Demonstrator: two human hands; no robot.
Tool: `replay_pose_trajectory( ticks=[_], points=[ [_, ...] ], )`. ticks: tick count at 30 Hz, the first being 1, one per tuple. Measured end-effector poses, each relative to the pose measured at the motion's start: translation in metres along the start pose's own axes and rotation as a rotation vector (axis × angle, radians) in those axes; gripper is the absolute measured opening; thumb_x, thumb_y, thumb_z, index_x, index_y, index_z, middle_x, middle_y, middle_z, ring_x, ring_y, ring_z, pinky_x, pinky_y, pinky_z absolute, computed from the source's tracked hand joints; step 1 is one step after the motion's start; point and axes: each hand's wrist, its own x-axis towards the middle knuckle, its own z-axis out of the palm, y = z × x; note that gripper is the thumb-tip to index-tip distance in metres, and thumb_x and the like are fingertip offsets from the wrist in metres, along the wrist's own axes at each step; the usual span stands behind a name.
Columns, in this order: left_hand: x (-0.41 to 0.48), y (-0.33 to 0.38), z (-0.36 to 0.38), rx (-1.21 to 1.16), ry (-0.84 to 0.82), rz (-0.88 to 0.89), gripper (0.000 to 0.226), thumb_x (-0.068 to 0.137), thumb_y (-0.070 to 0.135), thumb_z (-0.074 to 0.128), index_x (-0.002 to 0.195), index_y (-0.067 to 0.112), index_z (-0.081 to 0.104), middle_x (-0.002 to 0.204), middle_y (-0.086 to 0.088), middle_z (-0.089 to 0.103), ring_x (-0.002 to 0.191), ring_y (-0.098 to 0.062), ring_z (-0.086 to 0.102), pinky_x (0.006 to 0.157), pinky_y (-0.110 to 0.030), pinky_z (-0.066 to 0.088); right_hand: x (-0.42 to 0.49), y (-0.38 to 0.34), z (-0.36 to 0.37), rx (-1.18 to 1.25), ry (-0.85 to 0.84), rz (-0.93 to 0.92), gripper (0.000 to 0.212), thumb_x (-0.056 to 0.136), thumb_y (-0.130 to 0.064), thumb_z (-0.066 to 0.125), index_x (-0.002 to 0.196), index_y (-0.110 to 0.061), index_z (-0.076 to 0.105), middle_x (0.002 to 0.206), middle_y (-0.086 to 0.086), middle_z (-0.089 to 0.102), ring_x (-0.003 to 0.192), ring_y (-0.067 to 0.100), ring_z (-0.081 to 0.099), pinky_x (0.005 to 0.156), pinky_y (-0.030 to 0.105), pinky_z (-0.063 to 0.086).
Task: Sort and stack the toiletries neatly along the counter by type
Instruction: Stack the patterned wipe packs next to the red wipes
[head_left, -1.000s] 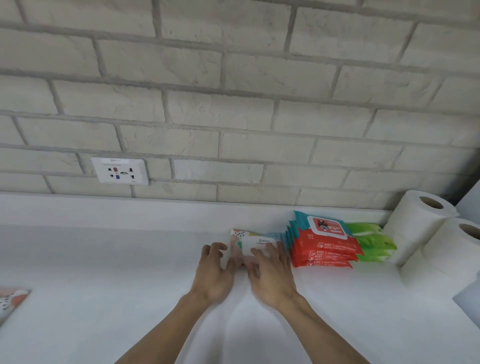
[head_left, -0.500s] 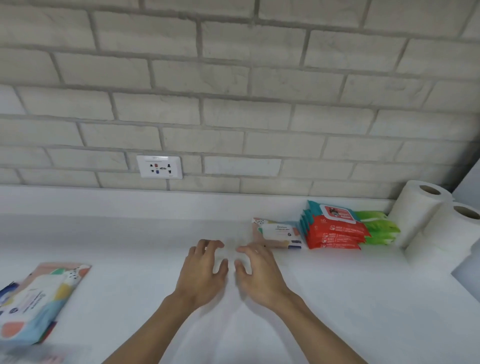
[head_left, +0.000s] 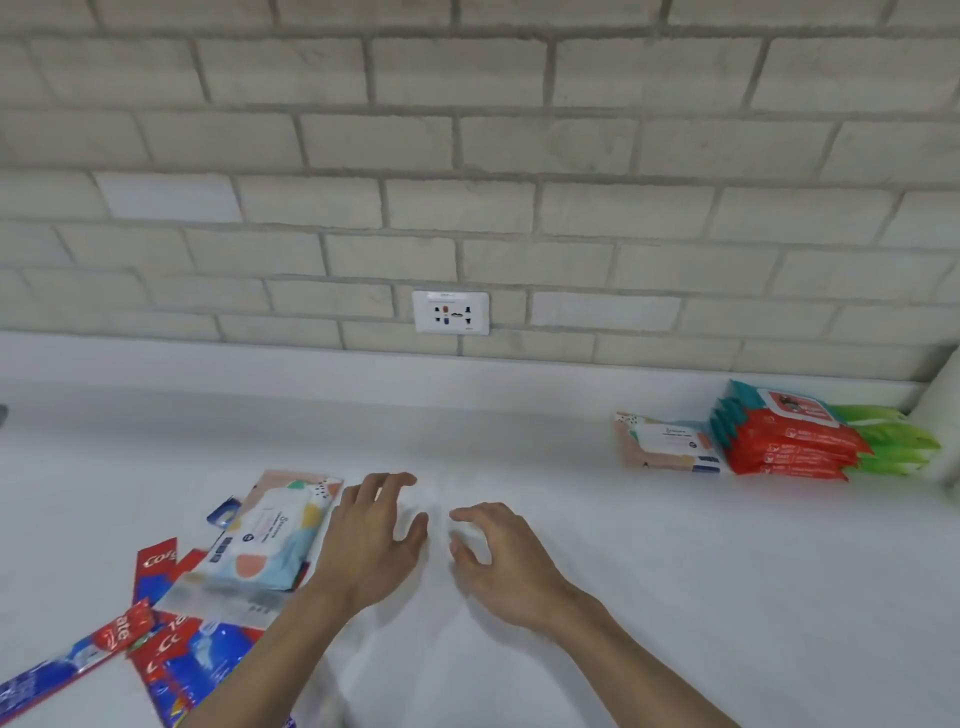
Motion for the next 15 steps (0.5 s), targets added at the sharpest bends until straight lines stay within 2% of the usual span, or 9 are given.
replay_pose_trajectory(
  ticks=[5,9,15],
  points=[
    [-0.006,-0.051,-0.029,-0.025,-0.007,-0.127,0.042,0.088,0.036,0.06,0.127,0.024,0.052,0.132,0.002,0.052,0.119,-0.027,0.047,0.099,-0.04,0.041,0.015,-0.032,0.035,0.01,-0.09,-0.038,0.038,0.096,-0.042,0.048,0.133,-0.033,0.05,0.14,-0.013,0.045,0.131,0.008,0.04,0.11,0.024,0.032],
    [-0.007,-0.081,-0.046,-0.015,-0.025,-0.157,0.043,0.085,0.038,0.057,0.123,0.018,0.056,0.127,-0.006,0.057,0.115,-0.03,0.052,0.097,-0.042,0.043,0.025,-0.052,0.055,-0.002,-0.138,-0.07,0.038,0.096,-0.041,0.048,0.133,-0.033,0.05,0.14,-0.01,0.045,0.13,0.01,0.041,0.109,0.025,0.033],
    [-0.001,-0.12,-0.062,-0.02,-0.094,-0.305,0.042,0.089,0.035,0.058,0.128,0.024,0.047,0.133,-0.005,0.051,0.115,-0.029,0.051,0.092,-0.04,0.05,0.039,-0.085,0.084,-0.001,-0.195,-0.073,0.04,0.097,-0.037,0.049,0.136,-0.031,0.047,0.144,-0.007,0.041,0.132,0.013,0.04,0.11,0.031,0.036]
  ],
)
